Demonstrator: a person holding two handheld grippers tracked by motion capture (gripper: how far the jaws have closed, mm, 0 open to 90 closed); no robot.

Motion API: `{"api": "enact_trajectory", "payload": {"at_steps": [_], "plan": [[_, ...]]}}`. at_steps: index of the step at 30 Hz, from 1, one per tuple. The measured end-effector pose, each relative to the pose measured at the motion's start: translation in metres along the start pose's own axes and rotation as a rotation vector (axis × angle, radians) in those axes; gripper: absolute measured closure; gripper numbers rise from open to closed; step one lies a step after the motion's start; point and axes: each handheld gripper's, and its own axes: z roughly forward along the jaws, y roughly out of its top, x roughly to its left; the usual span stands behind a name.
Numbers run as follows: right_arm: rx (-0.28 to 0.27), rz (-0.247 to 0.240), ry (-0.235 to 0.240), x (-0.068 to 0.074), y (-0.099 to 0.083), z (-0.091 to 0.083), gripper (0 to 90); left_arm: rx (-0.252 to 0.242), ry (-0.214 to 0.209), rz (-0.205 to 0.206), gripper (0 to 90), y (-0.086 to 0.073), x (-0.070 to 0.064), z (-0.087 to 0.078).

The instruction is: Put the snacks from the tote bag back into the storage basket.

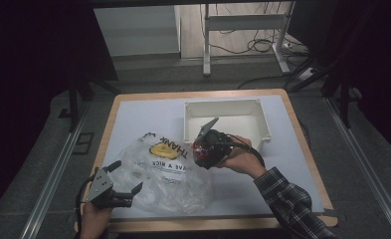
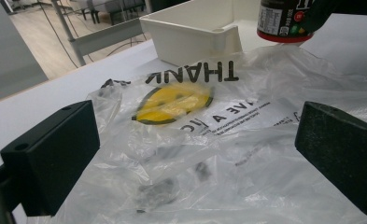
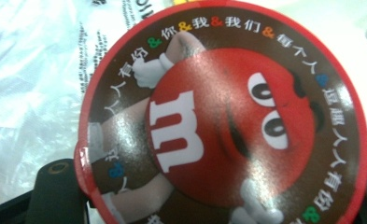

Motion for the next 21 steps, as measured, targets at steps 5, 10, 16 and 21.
{"api": "enact_trajectory", "payload": {"at_steps": [5, 10, 16, 21], "plan": [[-0.005, 0.017, -0.011, -0.008, -0.004, -0.004, 25.6, 0.0, 0.0, 0.002, 0.0, 0.0, 0.0, 0.0], [-0.011, 0.028, -0.021, -0.015, -0.005, -0.007, 25.5, 0.001, 0.0, 0.003, 0.0, 0.0, 0.0, 0.0], [-0.015, 0.038, -0.027, -0.024, -0.005, -0.007, 25.6, 0.002, 0.0, 0.005, 0.0, 0.0, 0.0, 0.0], [-0.016, 0.046, -0.032, -0.031, -0.004, -0.004, 25.6, 0.004, 0.001, 0.006, 0.0, 0.0, 0.0, 0.0]]}}
